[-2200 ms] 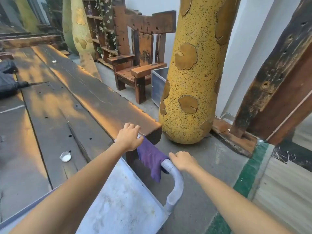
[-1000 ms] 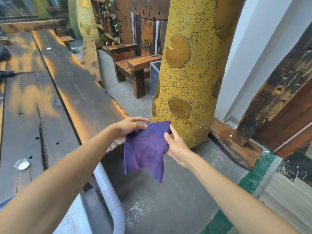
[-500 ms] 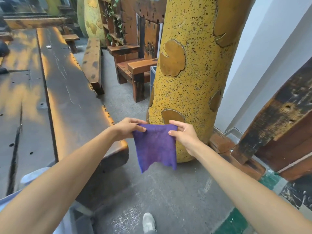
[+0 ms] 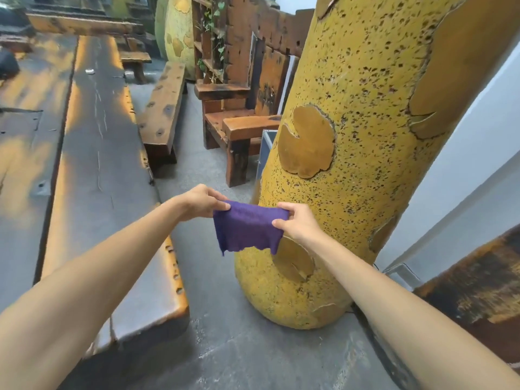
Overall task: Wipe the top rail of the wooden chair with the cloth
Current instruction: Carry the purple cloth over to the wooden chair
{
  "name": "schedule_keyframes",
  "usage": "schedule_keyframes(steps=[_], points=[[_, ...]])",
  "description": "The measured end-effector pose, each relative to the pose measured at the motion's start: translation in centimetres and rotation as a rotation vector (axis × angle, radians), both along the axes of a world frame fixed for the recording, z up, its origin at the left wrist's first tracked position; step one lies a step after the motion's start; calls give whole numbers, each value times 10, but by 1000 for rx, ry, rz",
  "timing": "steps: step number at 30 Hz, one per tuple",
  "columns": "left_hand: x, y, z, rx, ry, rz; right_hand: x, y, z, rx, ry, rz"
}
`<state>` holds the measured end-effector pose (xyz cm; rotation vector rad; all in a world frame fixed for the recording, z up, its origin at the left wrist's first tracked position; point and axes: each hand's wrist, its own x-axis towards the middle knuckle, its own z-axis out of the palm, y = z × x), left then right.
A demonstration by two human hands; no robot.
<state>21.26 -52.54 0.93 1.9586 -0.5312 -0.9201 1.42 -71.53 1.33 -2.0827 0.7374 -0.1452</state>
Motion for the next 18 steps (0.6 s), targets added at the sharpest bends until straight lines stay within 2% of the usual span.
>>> schedule_keyframes(steps=[4, 8, 10, 14, 18], points=[[53, -23, 17, 138, -307, -118, 62, -23, 18, -134, 35, 86], [107, -41, 30, 167, -587, -87, 127, -46, 34, -385, 18, 203], [139, -50, 35, 151, -657, -54, 163, -59, 38, -489, 25, 261], [206, -68, 44, 162, -763, -117, 242, -89, 44, -599, 38, 270], [263, -84, 52, 104, -786, -47, 315, -116, 49, -654, 69, 229]])
